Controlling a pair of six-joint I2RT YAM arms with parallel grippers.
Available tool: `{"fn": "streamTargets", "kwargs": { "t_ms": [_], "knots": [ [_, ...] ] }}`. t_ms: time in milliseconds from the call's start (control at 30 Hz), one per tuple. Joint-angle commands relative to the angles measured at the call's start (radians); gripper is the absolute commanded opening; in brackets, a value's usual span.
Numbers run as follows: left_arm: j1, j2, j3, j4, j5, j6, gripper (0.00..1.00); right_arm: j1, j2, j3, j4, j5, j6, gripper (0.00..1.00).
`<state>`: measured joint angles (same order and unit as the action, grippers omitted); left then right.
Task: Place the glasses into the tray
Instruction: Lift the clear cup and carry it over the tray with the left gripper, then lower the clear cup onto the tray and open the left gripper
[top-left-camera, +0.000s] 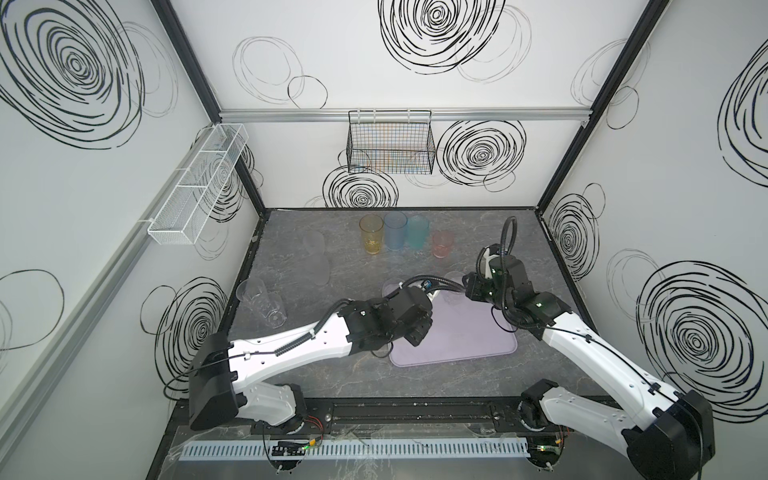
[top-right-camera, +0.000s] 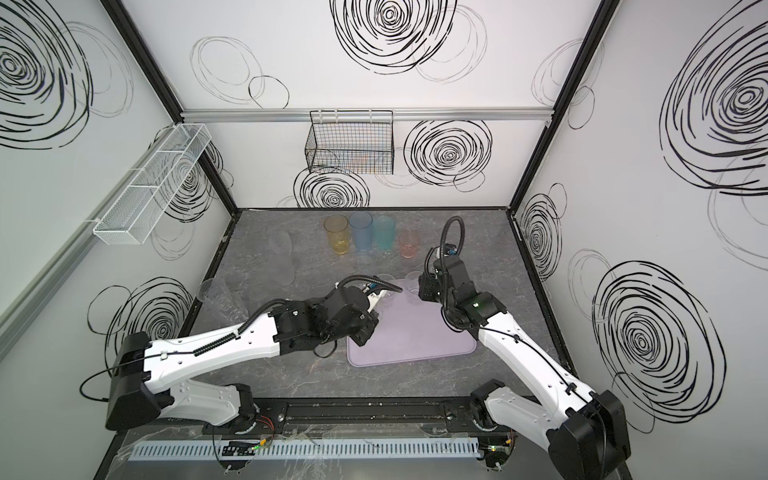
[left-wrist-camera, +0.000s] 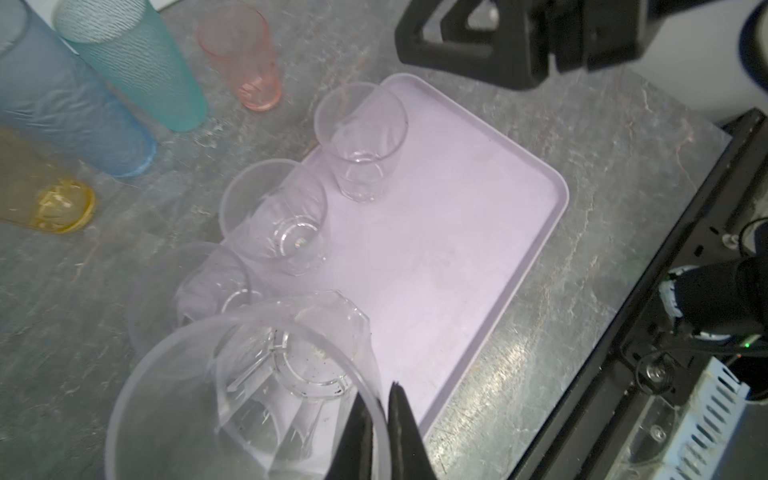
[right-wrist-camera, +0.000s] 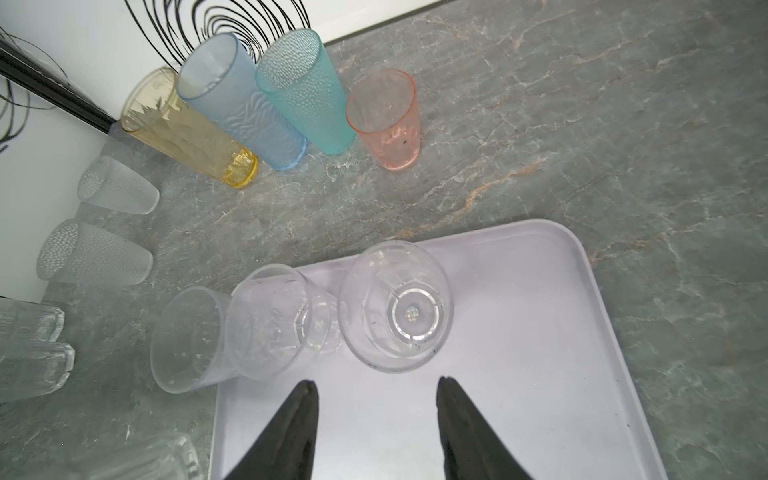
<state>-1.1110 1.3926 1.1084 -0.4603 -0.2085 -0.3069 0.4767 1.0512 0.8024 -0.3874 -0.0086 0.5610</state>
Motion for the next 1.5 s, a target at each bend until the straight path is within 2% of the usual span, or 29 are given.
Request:
{"fn": "streamTargets", "kwargs": {
  "t_ms": [0,200,367,433,633,833,900,1033,1200,1300,1467],
  "knots": [
    [-0.013,0.057,-0.008,0.108,0.025,-0.034,0.08,-0.001,-0.004,-0.015,-0.042,0.001,-0.005,0.5],
    [-0.03,0.22,0.007,0.179,0.069,-0.035,0.1,-0.012,-0.03,-0.054,-0.036,-0.012,-0.005,0.5],
    [-0.051,0.29,0.019,0.19,0.055,-0.034,0.12,-0.025,-0.042,-0.096,-0.015,-0.032,0.002,0.49],
    [-0.054,0.301,0.03,0.175,0.042,-0.028,0.17,-0.045,-0.045,-0.105,-0.009,-0.051,-0.001,0.49],
    [-0.054,0.23,0.045,0.165,-0.043,-0.022,0.55,-0.098,-0.017,-0.06,-0.044,-0.087,-0.042,0.49],
    [-0.044,0.077,0.042,0.175,-0.062,-0.024,0.66,-0.096,-0.017,-0.071,-0.032,-0.138,-0.016,0.49],
    [-0.033,0.006,0.013,0.187,-0.096,-0.023,0.69,-0.076,-0.021,-0.072,-0.049,-0.123,-0.007,0.48],
    [0.046,-0.13,-0.096,0.222,-0.162,-0.045,0.75,-0.022,-0.042,-0.096,-0.071,-0.088,0.013,0.49],
    [0.225,-0.309,-0.244,0.222,-0.189,-0.097,0.86,0.061,-0.057,-0.127,-0.089,-0.049,0.042,0.49],
    [0.331,-0.408,-0.318,0.222,-0.184,-0.107,0.87,0.101,-0.03,-0.113,-0.116,-0.041,0.043,0.51],
    [0.442,-0.528,-0.452,0.25,-0.151,-0.116,0.87,0.15,0.005,-0.082,-0.166,-0.026,0.064,0.52]
  ]
}}
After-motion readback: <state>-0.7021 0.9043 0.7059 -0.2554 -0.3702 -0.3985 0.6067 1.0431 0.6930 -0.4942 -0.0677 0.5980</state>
